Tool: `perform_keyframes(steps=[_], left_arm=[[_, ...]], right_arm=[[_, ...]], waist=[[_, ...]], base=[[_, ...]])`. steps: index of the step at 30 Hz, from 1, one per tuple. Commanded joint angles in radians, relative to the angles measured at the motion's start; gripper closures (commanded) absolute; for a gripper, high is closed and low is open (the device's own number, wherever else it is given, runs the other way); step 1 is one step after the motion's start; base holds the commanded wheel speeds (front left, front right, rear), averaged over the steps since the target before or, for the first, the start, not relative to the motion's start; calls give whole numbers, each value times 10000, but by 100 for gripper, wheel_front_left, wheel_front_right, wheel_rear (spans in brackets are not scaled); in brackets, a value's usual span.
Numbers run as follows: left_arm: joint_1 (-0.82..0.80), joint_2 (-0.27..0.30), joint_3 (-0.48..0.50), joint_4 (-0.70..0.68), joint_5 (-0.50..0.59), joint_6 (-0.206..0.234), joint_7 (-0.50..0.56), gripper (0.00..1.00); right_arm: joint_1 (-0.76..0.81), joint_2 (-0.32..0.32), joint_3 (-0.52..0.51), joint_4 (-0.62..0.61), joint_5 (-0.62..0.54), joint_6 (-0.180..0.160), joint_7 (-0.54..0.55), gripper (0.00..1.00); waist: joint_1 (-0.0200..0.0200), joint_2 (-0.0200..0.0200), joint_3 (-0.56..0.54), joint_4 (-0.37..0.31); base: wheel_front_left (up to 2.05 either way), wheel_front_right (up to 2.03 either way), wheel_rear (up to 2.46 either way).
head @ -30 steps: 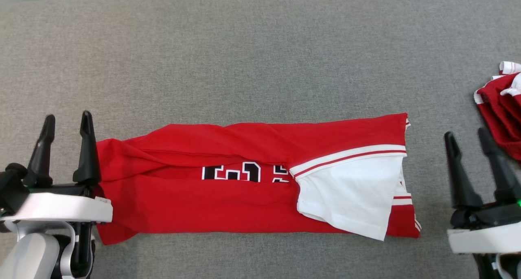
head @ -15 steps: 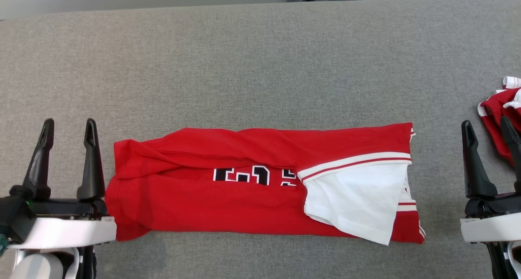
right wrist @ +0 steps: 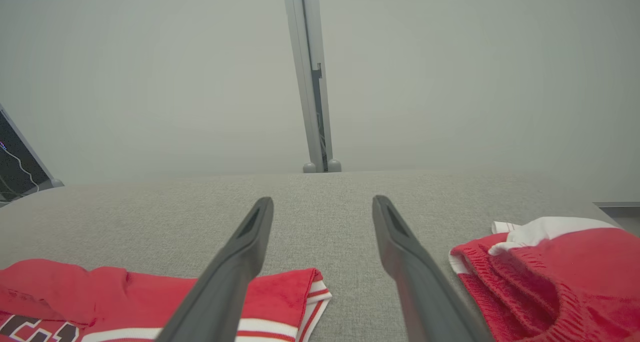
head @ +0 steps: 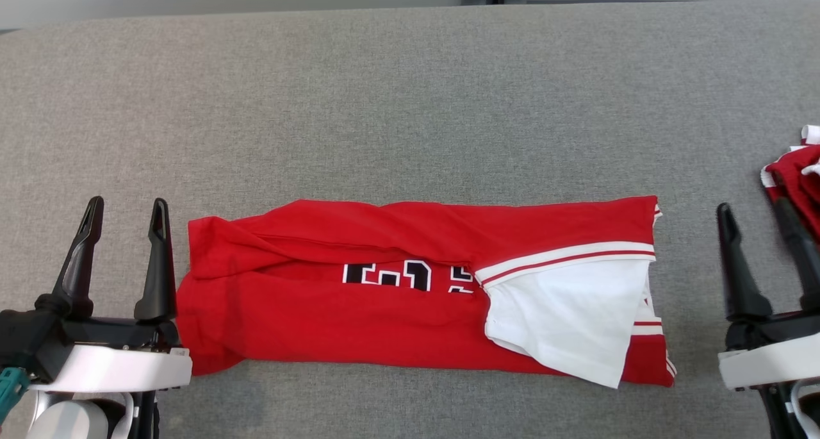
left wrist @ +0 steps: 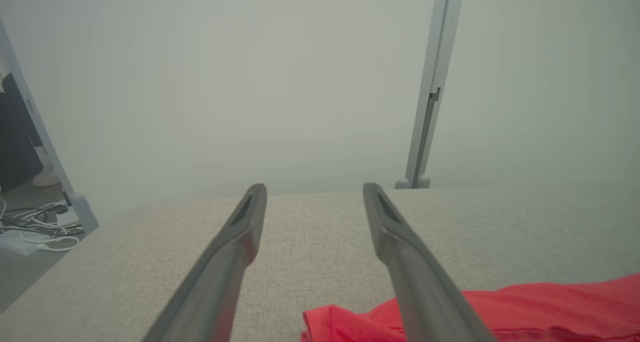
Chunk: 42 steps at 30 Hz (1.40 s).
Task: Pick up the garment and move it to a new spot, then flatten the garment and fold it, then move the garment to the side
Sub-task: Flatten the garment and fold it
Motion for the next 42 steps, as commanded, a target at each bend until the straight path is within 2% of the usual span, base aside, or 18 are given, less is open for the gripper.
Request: perform_keyframes(steps=[1,6,15,19,20,21,22,28,37,42], left_arm=[[-246,66,8,-3,71,-68,-19,0],[-382,22,-64,24,-6,-123,-14,0],[-656,66,-158,42,71,-125,-10,0],[-649,100,-161,58,78,-81,-8,0],[-663,100,-181,61,80,-66,-3,0],[-672,100,-182,61,77,-66,-1,0],[-682,97,-197,54,54,-91,3,0],[-653,138,-199,43,20,-73,1,0],[-481,199,-148,-98,10,60,25,0],[-482,243,-190,-148,0,93,92,0]], right_arm=[[-69,-108,138,186,88,7,43,0],[-1,-127,687,1053,327,7,-60,0],[-453,-97,1755,3546,924,7,-351,0],[-659,-143,2288,4373,1214,6,-161,0],[-773,-177,2621,4644,1465,9,-47,57],[-817,-210,2774,4725,1589,9,-12,84],[-872,-245,2915,4791,1700,12,-1,100],[-1061,-733,3192,4942,2269,1,-312,100],[-853,-1831,2103,4727,2788,-19,-941,100],[-892,-2057,1946,4379,2825,3,-854,100]], waist=[[0,0,43,39],[0,0,181,161],[0,0,464,265],[0,0,535,245],[0,0,553,223],[0,0,557,211],[0,0,560,199],[0,0,523,107],[0,0,470,-104],[0,0,404,-181]], base=[[0,0,0],[0,0,0],[0,0,0],[0,0,0],[0,0,0],[0,0,0],[0,0,0],[0,0,0],[0,0,0],[0,0,0]])
